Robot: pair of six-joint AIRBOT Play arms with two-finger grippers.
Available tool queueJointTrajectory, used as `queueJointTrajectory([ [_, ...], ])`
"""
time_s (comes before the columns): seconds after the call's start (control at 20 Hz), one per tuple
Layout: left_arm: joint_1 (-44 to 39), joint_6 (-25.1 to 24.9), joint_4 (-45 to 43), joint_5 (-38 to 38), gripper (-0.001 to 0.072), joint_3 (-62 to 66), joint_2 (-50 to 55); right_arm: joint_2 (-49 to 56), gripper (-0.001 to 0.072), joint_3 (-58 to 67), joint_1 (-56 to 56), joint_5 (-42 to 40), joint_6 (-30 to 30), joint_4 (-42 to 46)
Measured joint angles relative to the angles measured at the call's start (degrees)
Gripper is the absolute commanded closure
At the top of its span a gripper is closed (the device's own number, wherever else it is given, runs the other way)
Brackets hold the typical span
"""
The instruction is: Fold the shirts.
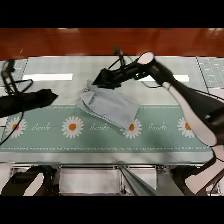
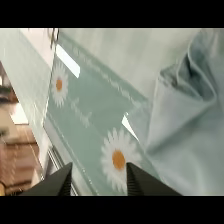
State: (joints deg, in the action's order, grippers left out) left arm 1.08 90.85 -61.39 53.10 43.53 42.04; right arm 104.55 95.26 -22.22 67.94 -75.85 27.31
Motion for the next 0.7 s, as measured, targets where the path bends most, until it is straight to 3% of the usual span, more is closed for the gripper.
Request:
queueJointTrajectory([
  [0.1,4.3,0.0,-0.2,-0.2,0.0691,2.1,-0.2,-6.3,0.0342,-0.6,4.7,7.2,-1.3,7.9],
  [0.2,8.4,-0.1,0.3,-0.2,0.0691,3.5,-0.6,-14.5,0.0292,-3.9,9.0,11.9,-4.0,20.9],
  [0.3,10.8,-0.1,1.2,0.4,0.0691,4.0,-0.9,-24.0,0.0291,-11.5,12.3,12.0,-7.8,33.6],
  [0.4,10.9,-0.2,2.2,1.0,0.0691,4.0,-1.1,-33.1,0.0291,-23.5,15.0,6.6,-12.0,41.7],
  [0.55,7.8,-0.2,2.7,1.4,0.0691,2.4,-1.2,-41.2,0.0291,-42.5,17.4,-5.1,-16.9,40.9],
  [0.7,2.6,-0.2,3.0,1.1,0.0691,-0.2,-1.0,-41.3,0.0293,-55.6,18.3,-16.7,-15.1,27.6],
])
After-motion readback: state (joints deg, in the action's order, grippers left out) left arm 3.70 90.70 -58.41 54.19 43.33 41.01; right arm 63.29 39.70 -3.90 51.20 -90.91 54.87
